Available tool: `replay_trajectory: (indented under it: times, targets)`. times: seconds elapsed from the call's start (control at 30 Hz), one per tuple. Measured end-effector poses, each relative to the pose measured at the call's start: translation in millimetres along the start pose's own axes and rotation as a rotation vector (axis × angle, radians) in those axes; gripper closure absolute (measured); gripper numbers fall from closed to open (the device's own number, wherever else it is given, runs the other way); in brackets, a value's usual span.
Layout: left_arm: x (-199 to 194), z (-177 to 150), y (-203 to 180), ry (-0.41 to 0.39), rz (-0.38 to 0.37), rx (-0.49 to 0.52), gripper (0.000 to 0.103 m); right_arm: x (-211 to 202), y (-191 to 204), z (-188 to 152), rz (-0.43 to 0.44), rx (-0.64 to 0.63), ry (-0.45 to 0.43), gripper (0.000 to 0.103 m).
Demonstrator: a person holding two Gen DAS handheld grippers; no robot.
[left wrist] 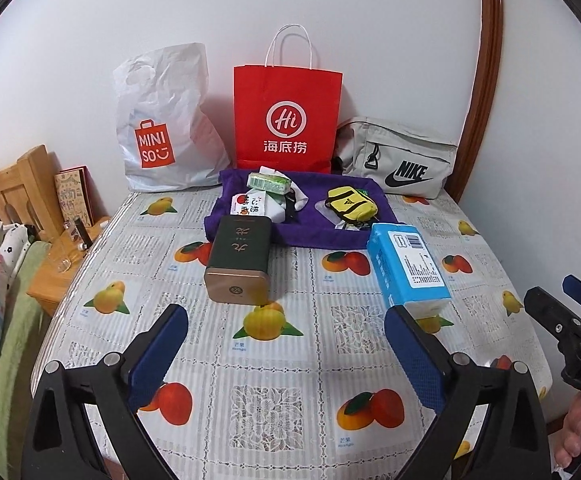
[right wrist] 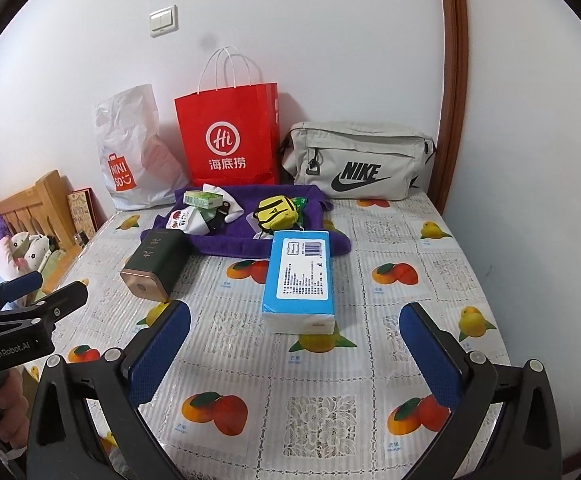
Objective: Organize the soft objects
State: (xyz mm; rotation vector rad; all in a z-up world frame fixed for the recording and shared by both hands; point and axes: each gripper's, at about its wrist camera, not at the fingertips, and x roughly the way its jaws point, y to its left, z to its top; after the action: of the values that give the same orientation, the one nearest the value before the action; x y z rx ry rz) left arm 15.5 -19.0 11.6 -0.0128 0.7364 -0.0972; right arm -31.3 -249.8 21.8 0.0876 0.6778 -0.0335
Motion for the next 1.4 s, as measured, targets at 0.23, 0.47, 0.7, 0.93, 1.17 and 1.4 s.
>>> replay_trajectory:
  times: [0.23, 0.47, 0.7, 0.93, 1.17, 1.4]
  targets:
    - [-3.9, -2.9, 3.8, -0.001, 0.005, -0.011, 0.004, -4.3, 6.0, -1.4, 0.004, -0.011, -0.004, 0.000]
    - [-4.9, -3.3, 6.2, 0.000, 0.008, -0.017, 0.004, -6.4, 10.4, -1.3, 0.005, -0.018, -0.006, 0.000]
    - [-4.9, -2.9, 6.6, -0.001, 0.005, -0.016, 0.004, -7.1, 11.1, -1.1, 0.008, -0.015, -0.007, 0.000]
    - [-5.4, -3.8, 6.2, 0.000, 0.004, -0.012, 0.004, -7.2, 10.3, -0.5, 0.007, -0.012, -0.009, 0.000]
    - [-5.7, -3.9, 5.1, 0.000, 0.005, -0.011, 0.004, -8.2, 8.7, 0.9, 0.009, -0.009, -0.009, 0.000]
    - [-5.7, -3.5, 4.6, -0.001, 0.006, -0.012, 0.004, -8.4, 8.6, 1.2, 0.009, -0.009, -0.009, 0.000]
